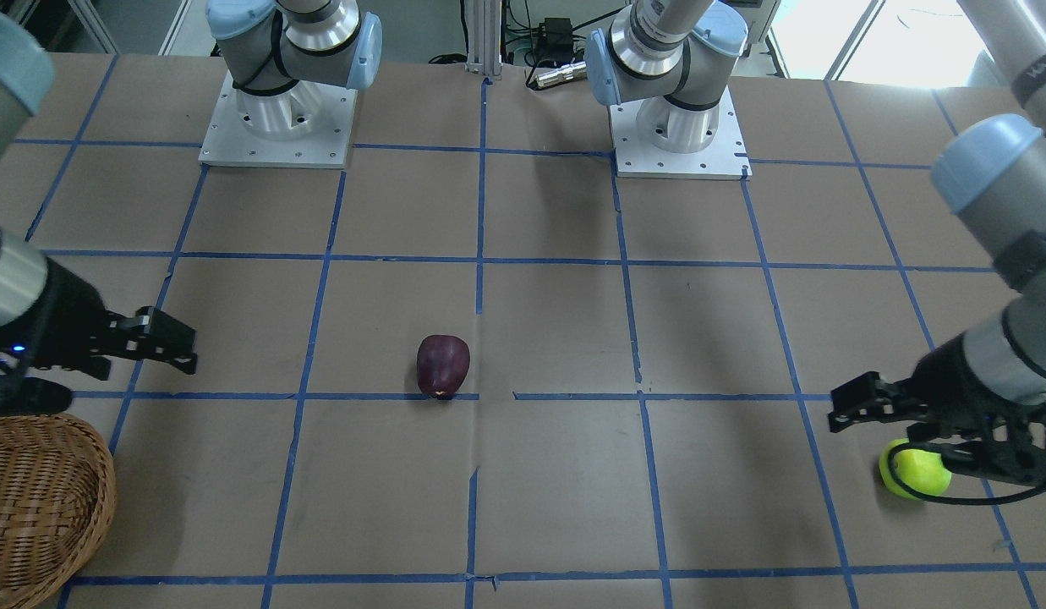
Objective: Put all apples into basket
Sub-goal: 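Release purple apple mid-table with left gripper while right releases red apple, then grasp the purple apple with the right gripper while the left grasps the green apple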
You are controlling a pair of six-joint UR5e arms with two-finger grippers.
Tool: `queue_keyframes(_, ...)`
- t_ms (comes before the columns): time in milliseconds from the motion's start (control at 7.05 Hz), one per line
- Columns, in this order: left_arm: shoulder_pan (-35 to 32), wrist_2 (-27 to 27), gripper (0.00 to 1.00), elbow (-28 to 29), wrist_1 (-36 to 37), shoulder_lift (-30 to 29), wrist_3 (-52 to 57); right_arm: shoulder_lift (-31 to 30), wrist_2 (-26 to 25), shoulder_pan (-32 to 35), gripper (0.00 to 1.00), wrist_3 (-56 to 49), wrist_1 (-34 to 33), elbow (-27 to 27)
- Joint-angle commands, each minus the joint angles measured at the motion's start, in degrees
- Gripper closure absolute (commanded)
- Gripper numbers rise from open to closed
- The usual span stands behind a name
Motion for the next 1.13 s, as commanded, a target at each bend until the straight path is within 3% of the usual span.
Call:
queue_keyframes(0,5.13,5.70,0.00,1.24,7.36,-4.87,13.20,0.50,0.30,11.61,0.00,19.72,-7.18,5.06)
queue_keyframes(142,5.22,7.40,0.00,1.16,9.42,-7.94,15.07,1.29,0.56,14.97,0.00,27.63,-14.38,9.88)
queue_keyframes(426,5.31,7.60,0.01,1.25,9.53,-9.90,14.56,3.74,-0.14,21.38,0.00,32.53,-31.59,19.99)
queue_keyframes(567,5.83,7.25,0.03,-0.05,9.53,-10.60,14.30,5.06,-3.36,22.81,0.00,32.71,-35.76,22.56)
queue_keyframes(993,7.77,6.89,0.07,-1.46,9.53,-14.47,14.21,8.93,-4.27,25.37,0.04,32.46,-40.53,23.56)
